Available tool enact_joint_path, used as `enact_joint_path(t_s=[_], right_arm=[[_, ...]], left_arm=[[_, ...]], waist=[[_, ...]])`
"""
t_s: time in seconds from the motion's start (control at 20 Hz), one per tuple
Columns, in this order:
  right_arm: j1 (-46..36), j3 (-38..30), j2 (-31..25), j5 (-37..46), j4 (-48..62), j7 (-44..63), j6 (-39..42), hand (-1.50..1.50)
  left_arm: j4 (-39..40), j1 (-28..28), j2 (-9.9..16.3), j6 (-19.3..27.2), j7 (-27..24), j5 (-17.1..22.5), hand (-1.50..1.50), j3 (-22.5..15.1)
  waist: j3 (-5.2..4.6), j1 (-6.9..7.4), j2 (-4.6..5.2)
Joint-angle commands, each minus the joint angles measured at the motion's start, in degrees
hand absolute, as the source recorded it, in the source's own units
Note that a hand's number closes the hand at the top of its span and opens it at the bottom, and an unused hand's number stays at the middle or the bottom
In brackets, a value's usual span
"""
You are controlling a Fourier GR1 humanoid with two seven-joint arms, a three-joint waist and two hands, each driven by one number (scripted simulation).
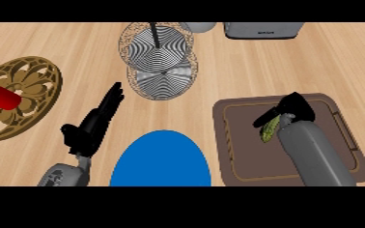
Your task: Pick the squash from the tray and place it in the tiered basket
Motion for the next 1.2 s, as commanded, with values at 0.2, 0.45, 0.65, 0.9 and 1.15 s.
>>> enact_joint_path(t_s=[0.2,0.45,0.65,0.9,1.15], right_arm=[[0.69,-4.01,2.86,4.62,-2.42,5.45,-5.70,1.50],[2.10,-5.09,2.24,10.05,-1.69,-0.74,-6.75,1.50],[-1.29,-6.96,3.03,12.34,0.48,-0.55,-6.01,1.50],[2.58,-3.73,0.89,12.08,-2.06,-13.89,-0.13,1.50],[8.87,9.09,-2.21,13.03,-10.89,-30.66,7.18,1.50]], left_arm=[[1.60,-4.95,-1.15,0.15,3.36,-0.77,0.00,1.68],[-3.15,2.58,0.01,-2.59,1.07,-1.32,0.00,1.51],[0.55,-1.10,-0.44,-4.10,0.89,-0.81,0.00,3.86],[0.96,1.29,-1.07,-4.13,-1.79,-2.44,0.00,3.84],[1.28,-1.06,-1.52,-2.95,1.02,-1.97,0.00,4.25]], waist=[[0.12,0.31,0.31],[0.14,0.95,0.26],[0.13,0.92,0.32],[0.13,0.75,0.30],[0.10,-0.10,-0.06]])
